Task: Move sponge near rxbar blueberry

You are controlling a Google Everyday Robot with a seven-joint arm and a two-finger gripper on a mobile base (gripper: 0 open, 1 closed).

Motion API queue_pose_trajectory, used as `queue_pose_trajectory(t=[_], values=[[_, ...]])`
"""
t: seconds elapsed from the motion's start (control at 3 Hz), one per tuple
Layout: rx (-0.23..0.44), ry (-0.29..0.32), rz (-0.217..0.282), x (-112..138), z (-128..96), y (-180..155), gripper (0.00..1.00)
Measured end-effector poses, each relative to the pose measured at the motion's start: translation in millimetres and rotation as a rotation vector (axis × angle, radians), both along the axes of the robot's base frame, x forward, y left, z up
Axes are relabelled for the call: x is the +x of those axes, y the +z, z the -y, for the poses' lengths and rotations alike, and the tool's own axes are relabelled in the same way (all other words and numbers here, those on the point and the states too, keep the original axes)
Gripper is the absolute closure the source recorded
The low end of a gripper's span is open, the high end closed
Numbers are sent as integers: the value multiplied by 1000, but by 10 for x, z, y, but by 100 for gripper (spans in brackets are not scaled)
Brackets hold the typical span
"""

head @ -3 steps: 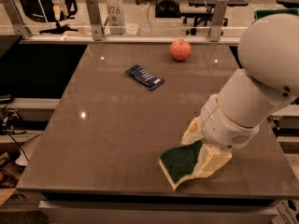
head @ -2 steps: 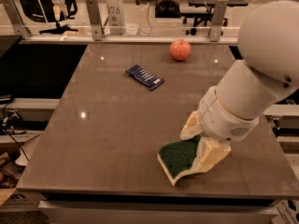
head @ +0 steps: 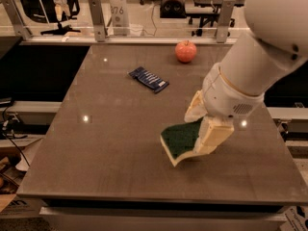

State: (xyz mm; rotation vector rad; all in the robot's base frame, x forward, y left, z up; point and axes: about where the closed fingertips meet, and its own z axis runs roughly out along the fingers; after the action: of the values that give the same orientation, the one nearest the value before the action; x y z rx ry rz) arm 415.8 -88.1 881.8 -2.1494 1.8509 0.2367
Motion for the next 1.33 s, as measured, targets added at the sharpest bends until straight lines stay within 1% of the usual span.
queue_pose_trajectory(t=[0.33,0.67,1.0,1.33], values=[[13,-29,21,233,-13,124,100],[11,-48,45,453,-17,188,100],[13,-75,63,680,-33,184,100],[11,-111,95,926,-76,176,100]])
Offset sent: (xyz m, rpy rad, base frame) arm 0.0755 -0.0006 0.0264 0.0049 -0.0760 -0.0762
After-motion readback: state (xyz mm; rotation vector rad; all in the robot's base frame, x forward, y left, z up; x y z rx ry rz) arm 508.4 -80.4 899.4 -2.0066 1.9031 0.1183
